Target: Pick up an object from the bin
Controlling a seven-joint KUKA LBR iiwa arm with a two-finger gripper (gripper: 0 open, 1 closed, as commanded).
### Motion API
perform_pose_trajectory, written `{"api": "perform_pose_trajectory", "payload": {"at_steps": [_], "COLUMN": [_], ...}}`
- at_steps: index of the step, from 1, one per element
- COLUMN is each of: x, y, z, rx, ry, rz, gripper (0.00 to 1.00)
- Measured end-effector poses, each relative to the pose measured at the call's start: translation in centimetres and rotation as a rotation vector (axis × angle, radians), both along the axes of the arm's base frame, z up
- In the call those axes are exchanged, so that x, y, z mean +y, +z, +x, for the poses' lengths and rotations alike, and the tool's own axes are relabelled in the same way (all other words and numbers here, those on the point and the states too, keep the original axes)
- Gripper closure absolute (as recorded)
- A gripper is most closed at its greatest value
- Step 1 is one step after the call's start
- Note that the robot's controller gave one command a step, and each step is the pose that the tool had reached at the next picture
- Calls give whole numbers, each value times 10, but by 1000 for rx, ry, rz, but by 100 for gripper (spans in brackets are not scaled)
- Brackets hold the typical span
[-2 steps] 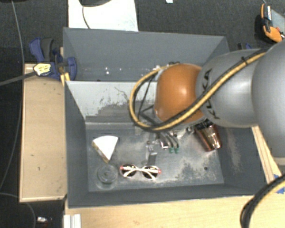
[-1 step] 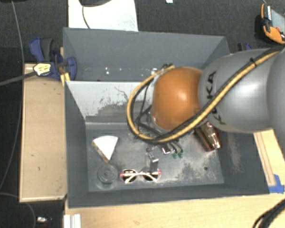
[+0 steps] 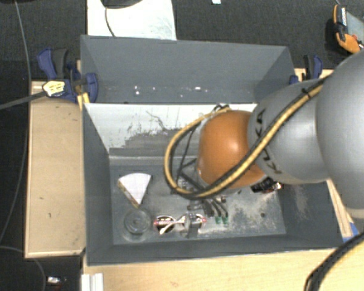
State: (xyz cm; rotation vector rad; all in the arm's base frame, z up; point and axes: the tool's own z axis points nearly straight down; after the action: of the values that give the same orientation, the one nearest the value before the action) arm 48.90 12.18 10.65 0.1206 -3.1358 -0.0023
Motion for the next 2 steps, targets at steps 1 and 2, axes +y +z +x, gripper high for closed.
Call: {"api": "perform_pose_trajectory", "payload": {"at_steps": [1,2], "x": [6,5], "y": [-36,-36], "z": [-8,-6], "rx": [-23,-18], "ry": [149,-5], "rz": [4,4], "gripper": [0,100]}}
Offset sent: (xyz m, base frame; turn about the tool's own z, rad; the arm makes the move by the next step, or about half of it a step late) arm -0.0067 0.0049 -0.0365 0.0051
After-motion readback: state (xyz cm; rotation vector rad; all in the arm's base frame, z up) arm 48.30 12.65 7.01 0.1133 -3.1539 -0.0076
